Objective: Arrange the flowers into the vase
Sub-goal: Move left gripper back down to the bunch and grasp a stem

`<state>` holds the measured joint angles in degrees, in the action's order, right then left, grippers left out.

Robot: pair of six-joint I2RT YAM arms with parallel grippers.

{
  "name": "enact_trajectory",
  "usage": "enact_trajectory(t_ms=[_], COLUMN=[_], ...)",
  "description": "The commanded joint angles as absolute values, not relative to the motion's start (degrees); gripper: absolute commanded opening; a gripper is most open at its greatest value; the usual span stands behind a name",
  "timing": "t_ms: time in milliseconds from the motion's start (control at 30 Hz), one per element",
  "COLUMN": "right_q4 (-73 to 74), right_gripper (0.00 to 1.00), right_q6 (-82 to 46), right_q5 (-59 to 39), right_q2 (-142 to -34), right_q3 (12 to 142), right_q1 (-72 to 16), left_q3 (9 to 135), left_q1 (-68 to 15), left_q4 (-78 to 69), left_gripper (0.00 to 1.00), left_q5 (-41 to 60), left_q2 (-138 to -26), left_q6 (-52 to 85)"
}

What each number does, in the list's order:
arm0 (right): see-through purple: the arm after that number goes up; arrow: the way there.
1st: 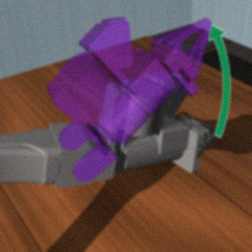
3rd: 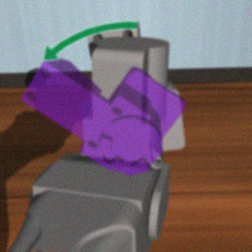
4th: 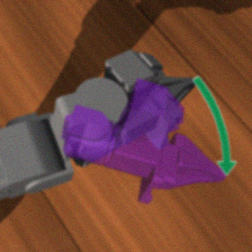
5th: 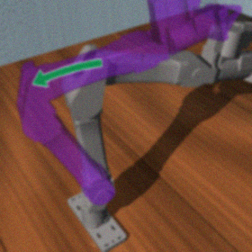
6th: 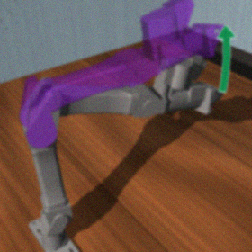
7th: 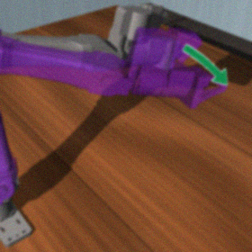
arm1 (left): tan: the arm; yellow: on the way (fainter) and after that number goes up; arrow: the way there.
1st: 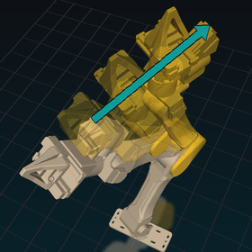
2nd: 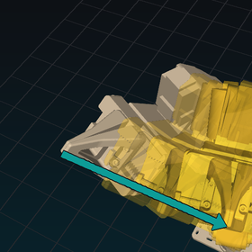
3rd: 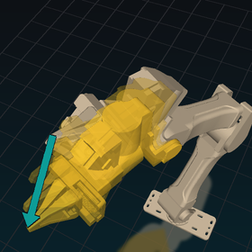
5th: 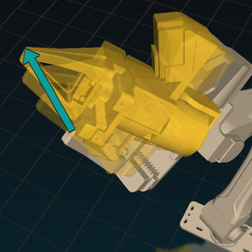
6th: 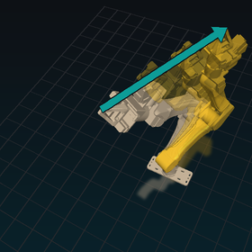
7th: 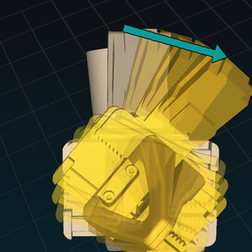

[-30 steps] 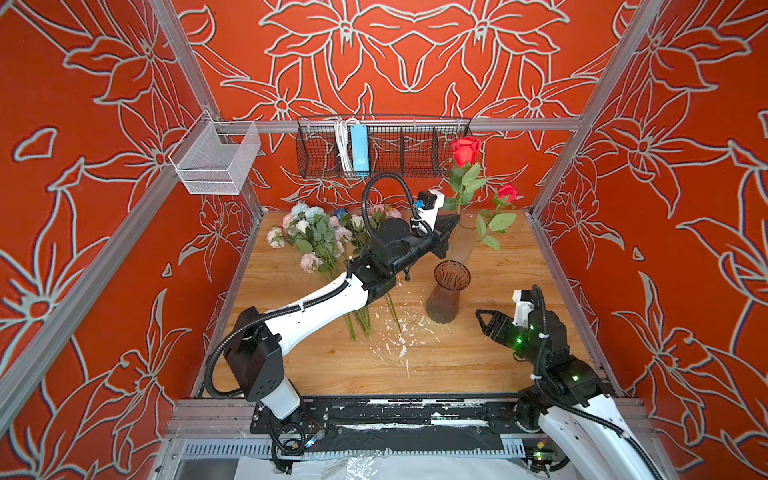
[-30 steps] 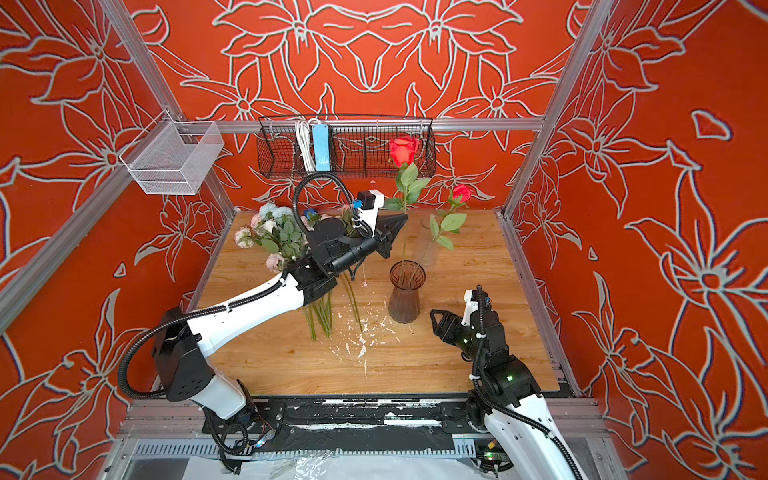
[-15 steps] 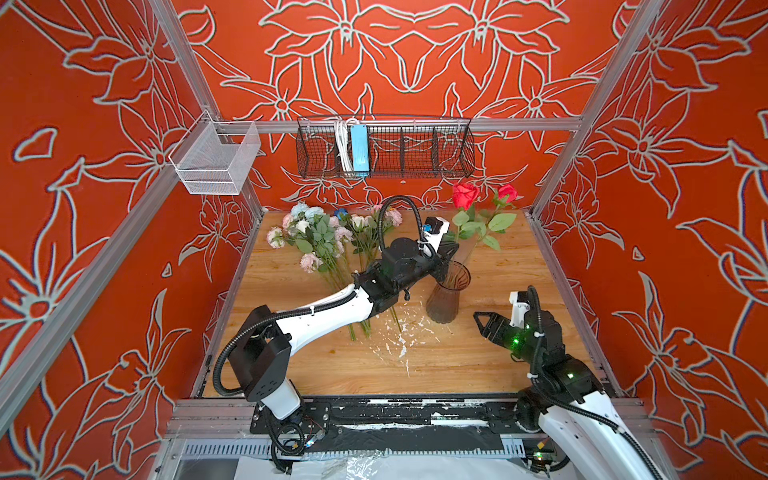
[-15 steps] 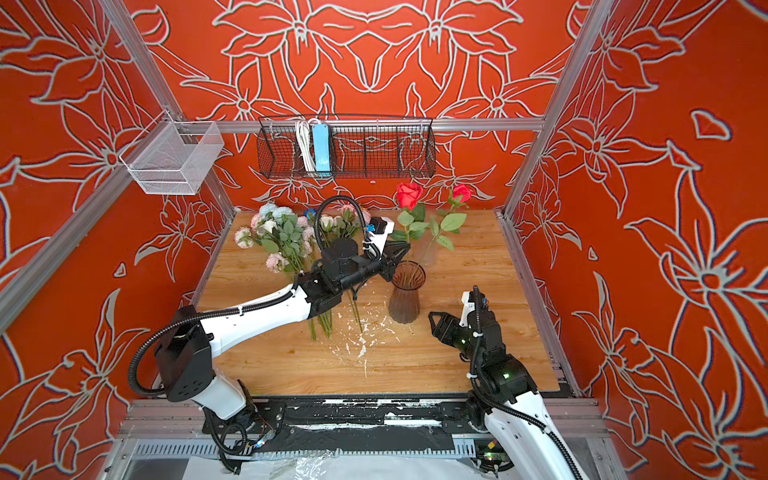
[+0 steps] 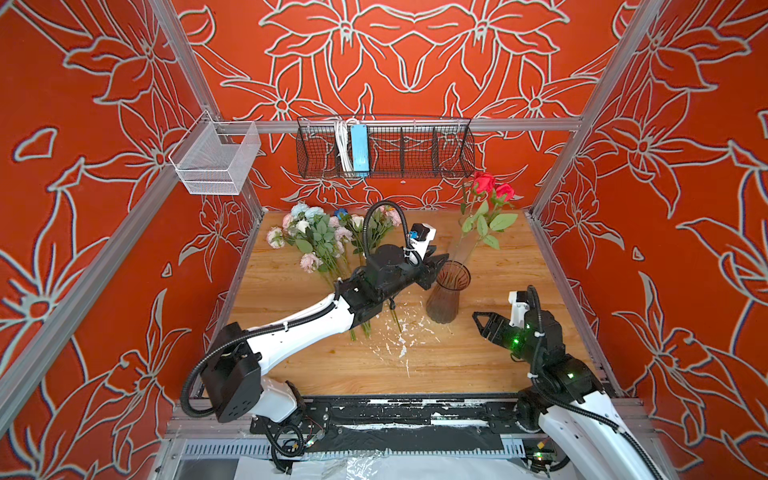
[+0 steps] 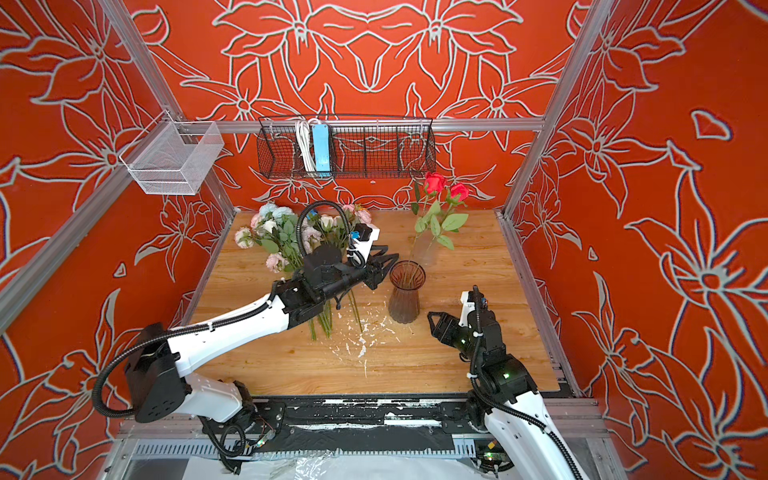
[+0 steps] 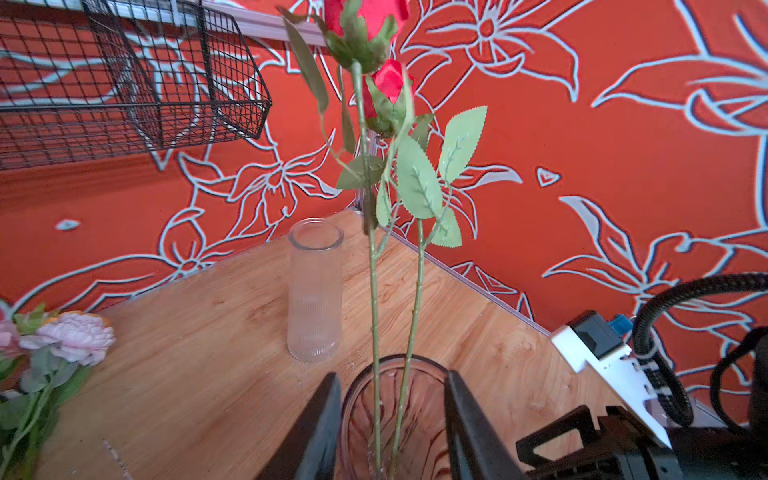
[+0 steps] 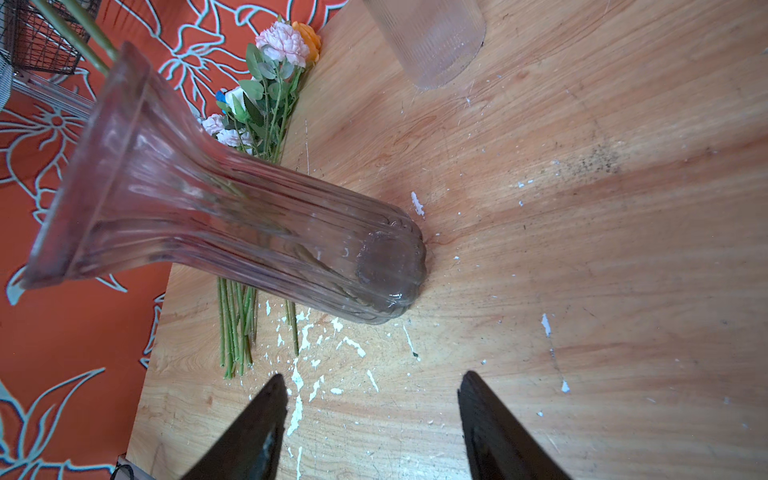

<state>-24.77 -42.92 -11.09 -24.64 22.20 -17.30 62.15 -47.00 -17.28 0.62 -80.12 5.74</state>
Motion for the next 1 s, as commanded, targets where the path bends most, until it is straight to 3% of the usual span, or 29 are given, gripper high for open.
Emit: enact_trajectory(t_ms=[0, 100, 167, 233, 300, 400, 467, 567, 967], right_q4=[-26.64, -28.51, -29.7, -30.55, -31.36, -32.16, -31.79, -31.34, -27.69], right_gripper=[0.67, 0.67, 0.66, 0.56, 0.47, 0.33, 0.25, 0.17, 0.24], right_q6=[-43.91, -44.92, -45.22, -45.35, -45.44, -45.35, -45.53, -46.3, -44.81], right_q5=[-12.81, -14.03, -14.2, -14.22, -14.89, -15.69, -15.9, -15.09, -12.04], right_q2=[-24.31, -22.32, -20.39, -18.58, -17.44, -16.78, -16.94, -17.25, -20.01], right_q3=[24.64, 24.18, 23.98, 23.68, 23.2, 22.32, 22.14, 22.01, 20.7], right_q1=[-17.03, -16.99, -16.98, -16.97, -17.04, -16.98, -17.03, -17.12, -17.01], left_q3=[60.0, 57.41, 55.99, 55.76, 58.1, 63.47, 66.35, 71.15, 87.94], left_q1=[-47.37, -47.24, -46.13, -42.65, -37.45, -29.95, -25.64, -19.64, -12.37], left_q4=[-13.99, -9.7, -5.91, -1.67, 4.96, 12.72, 14.26, 15.29, 17.98], left_gripper=[0.42, 0.45, 0.55, 0.67, 0.7, 0.67, 0.57, 0.51, 0.45], left_q5=[-4.51, -14.06, -20.03, -20.51, -17.91, -12.94, -7.98, -0.62, 9.29], left_q2=[-74.77, -72.05, -71.89, -74.12, -78.44, -86.45, -91.36, -98.78, -118.93], left_q6=[4.51, 6.47, 10.71, 16.89, 23.89, 30.36, 33.48, 35.1, 34.0])
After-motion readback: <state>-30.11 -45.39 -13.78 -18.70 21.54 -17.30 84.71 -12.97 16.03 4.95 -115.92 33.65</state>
